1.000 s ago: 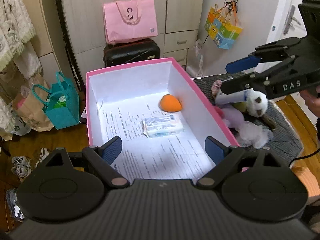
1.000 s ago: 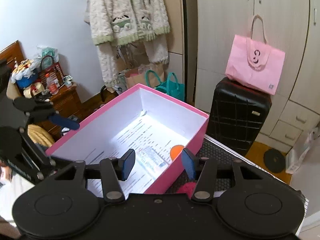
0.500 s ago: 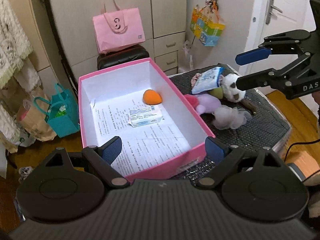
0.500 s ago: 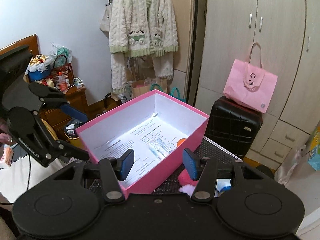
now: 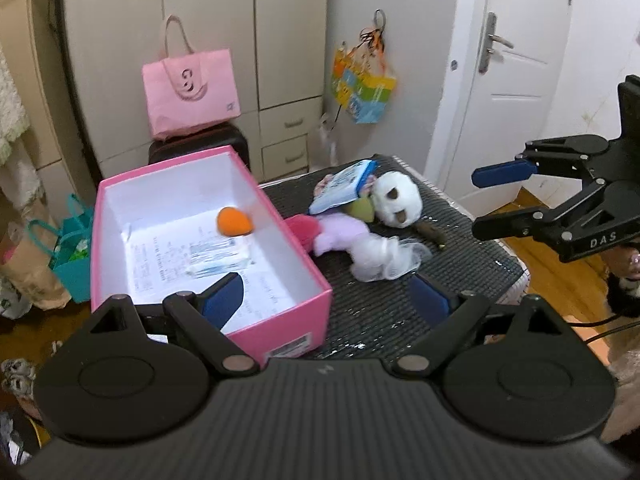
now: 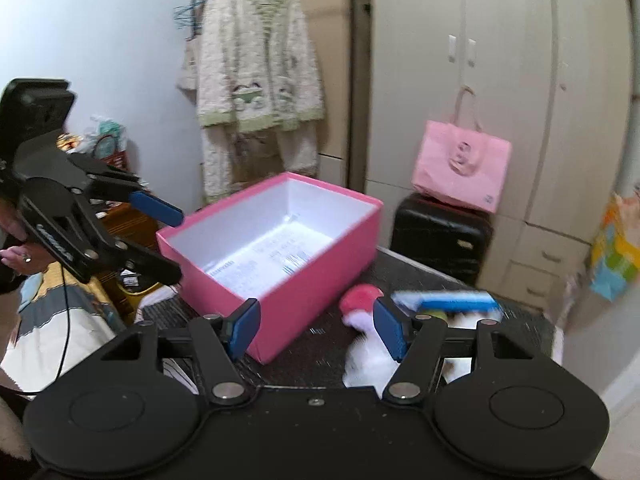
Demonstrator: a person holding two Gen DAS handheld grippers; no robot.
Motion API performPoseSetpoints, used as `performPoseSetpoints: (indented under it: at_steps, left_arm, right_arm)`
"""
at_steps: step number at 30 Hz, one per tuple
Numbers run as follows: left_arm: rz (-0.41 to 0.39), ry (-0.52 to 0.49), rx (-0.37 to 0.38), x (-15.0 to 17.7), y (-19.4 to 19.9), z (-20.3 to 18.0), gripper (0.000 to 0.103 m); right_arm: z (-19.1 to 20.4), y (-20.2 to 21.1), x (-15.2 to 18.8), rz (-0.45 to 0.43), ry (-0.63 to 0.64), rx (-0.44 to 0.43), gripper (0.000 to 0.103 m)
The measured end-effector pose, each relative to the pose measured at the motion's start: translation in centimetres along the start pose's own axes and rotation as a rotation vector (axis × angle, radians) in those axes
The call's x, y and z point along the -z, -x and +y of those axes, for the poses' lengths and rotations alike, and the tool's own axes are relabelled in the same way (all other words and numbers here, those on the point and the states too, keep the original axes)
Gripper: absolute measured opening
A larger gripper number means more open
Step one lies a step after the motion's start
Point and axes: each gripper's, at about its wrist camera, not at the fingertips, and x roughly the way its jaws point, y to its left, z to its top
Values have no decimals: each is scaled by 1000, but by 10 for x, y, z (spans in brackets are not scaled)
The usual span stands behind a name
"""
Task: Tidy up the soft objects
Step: 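Move both tools back over the remaining toys on the table, then grasp the white mesh bath puff with the left tool while the right tool grasps the green sponge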
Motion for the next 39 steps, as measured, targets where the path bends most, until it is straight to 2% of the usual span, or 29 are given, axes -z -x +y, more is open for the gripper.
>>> performPoseSetpoints:
  at_steps: [8, 10, 13, 16, 21, 24, 35, 39]
  left_arm:
    - [-6, -67, 102, 8, -32, -35, 91]
    - [-47, -89, 77, 7, -40, -43, 91]
    - [-141, -133, -4, 7, -49, -55, 91]
    - [-173, -144, -16, 2, -60, -62, 91]
    - [-143, -112, 49, -4, -86, -66, 91]
    - [-131, -116, 57, -4, -105, -70, 91]
    - [-121, -130, -2, 2, -158, -87, 91]
    - [-91, -116, -18, 6, -180, -91, 91]
  right_arm:
    - [-30, 4, 35, 39, -96, 47, 72]
    - [-37, 0, 42, 48, -113, 47, 72]
    - [-47, -6, 52, 64, -138, 39, 73]
    - [-54, -15, 56, 74, -153, 38, 73]
    - [-72, -28, 61, 82, -171, 53, 74]
    - [-81, -39, 61, 91, -185, 56, 74]
    - [-103, -77, 41, 107, -177, 16, 74]
    - [-106, -98, 30, 108, -178, -44, 74]
